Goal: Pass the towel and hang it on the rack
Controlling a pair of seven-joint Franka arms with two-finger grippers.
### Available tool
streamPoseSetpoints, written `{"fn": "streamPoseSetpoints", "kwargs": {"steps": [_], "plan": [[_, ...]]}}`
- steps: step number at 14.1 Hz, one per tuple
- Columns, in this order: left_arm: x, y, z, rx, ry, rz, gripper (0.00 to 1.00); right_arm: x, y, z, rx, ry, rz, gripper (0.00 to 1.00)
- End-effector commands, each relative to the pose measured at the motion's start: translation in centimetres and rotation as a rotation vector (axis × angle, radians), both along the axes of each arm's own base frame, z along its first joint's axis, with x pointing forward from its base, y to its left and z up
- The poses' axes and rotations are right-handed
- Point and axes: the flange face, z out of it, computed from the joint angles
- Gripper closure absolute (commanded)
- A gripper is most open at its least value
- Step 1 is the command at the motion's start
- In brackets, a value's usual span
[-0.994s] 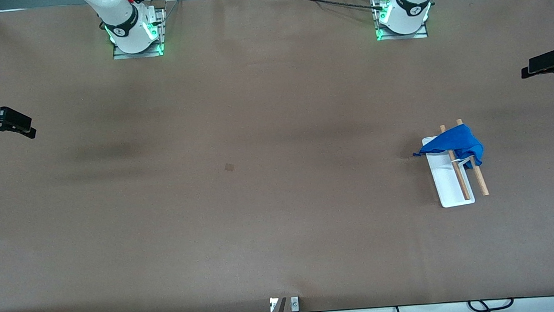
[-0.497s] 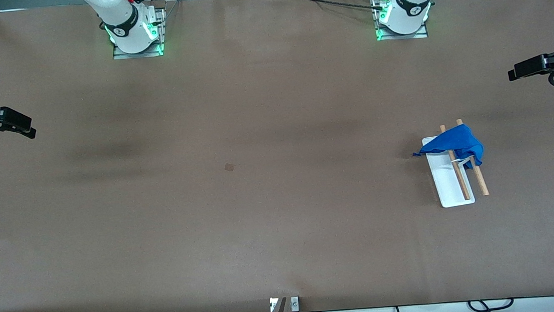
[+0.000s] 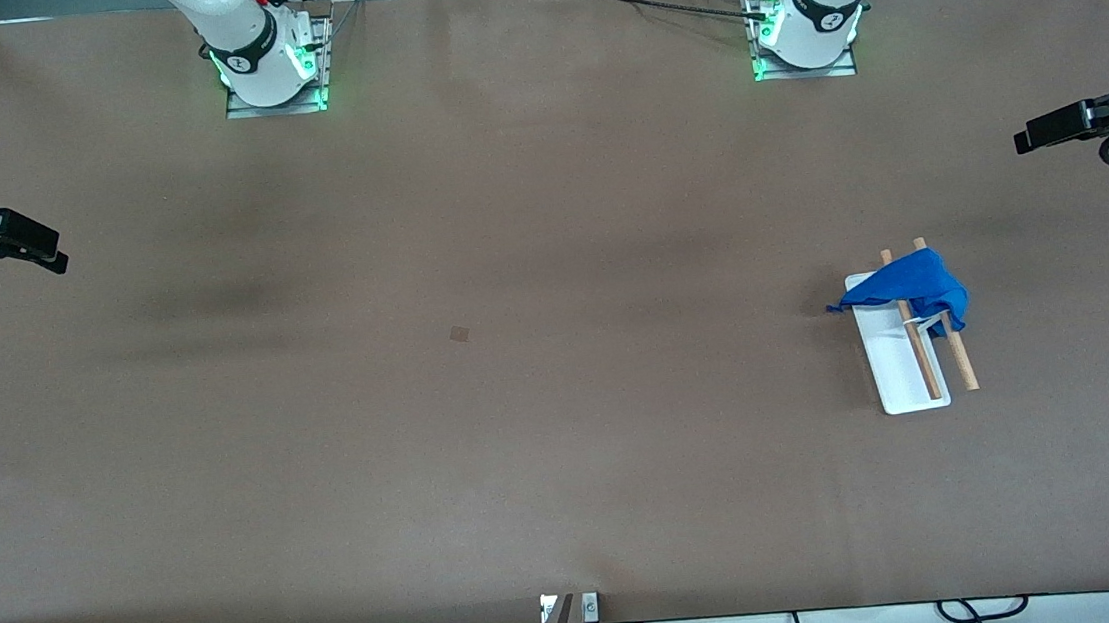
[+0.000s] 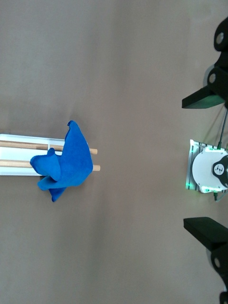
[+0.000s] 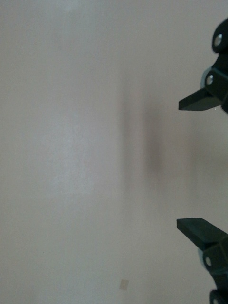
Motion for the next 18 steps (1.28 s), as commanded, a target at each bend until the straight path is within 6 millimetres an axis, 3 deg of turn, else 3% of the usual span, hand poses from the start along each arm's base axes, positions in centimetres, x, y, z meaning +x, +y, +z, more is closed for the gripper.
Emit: {"fn": "streamPoseSetpoints", "kwargs": {"steps": [1,3,6,8,18], "plan": [[-1.9,0.5,0.9,0.025,-0.037,0.056,0.0,-0.7,0.7,-0.2,-0.005,0.003,0.007,0.0],[-2.1,-0.4,1.3,0.039,-0.044,0.041,0.0,-0.7,0.6,-0.2,-0.002,0.002,0.004,0.0],[-2.3,-4.6,1.4,0.207,-0.096,-0.052,0.0,-0.6,0.7,-0.2,0.002,-0.005,-0.003,0.0],[-2.8,-3.1,0.9,0.154,-0.126,-0.011,0.0,-0.6,0.7,-0.3,0.002,-0.003,-0.003,0.0],[-3.1,-3.2,1.1,0.095,-0.127,-0.007,0.0,-0.5,0.5,-0.2,0.002,-0.005,-0.006,0.0]]}}
